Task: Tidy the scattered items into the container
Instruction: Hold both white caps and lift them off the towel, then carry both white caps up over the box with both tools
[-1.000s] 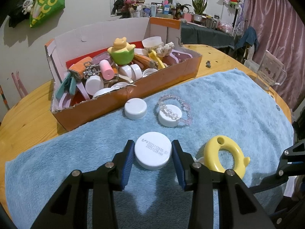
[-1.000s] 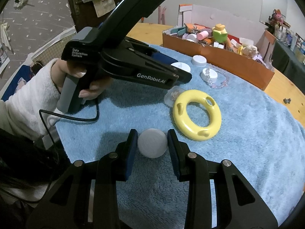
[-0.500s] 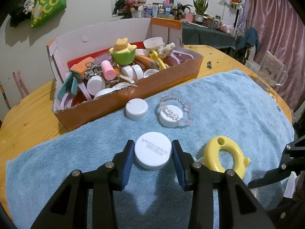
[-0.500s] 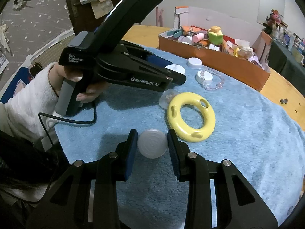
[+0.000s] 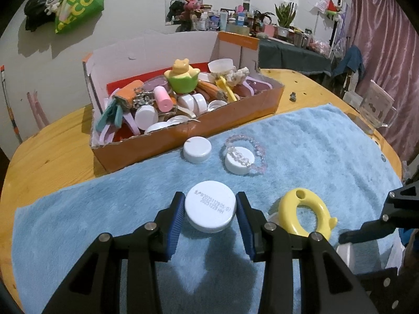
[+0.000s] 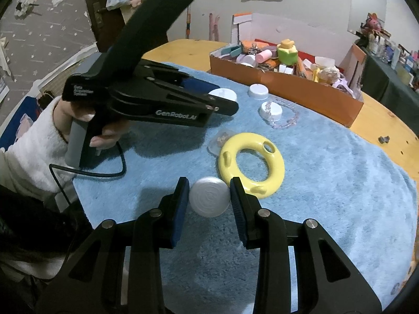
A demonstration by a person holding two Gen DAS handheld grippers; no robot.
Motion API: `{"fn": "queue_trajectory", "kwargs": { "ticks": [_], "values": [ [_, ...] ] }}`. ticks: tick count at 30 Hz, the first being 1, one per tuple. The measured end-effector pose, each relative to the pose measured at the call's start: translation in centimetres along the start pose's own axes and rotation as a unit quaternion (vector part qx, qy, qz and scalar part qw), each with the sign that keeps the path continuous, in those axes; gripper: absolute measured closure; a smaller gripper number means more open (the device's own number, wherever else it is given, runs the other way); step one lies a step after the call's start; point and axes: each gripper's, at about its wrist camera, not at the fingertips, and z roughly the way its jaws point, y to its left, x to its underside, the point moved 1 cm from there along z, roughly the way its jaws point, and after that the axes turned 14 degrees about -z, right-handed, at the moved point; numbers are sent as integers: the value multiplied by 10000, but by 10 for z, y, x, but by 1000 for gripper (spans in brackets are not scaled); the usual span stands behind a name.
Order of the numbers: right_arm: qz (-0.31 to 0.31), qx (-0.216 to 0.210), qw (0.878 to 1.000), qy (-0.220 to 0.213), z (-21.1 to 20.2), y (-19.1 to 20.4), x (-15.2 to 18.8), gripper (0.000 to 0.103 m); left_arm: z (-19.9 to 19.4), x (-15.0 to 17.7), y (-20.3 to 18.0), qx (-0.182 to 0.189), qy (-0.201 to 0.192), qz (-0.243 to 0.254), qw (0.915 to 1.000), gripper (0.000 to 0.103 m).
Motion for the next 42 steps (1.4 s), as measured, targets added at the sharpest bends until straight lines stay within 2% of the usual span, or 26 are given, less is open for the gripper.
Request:
{"fn": "queue_trajectory", "kwargs": {
  "ticks": [21, 32, 42],
  "values": [
    [21, 207, 9998, -81, -2, -18, -19, 72, -24, 3, 17, -244, -203, -503, 9982, 61],
    [51, 252, 9996, -110, 1, -38, -41, 72, -36, -6, 30, -468, -350, -826, 9949, 61],
    [63, 294, 9994, -149, 10, -62, -64, 72, -48, -14, 41, -906, -555, -1108, 9882, 61]
  ]
}}
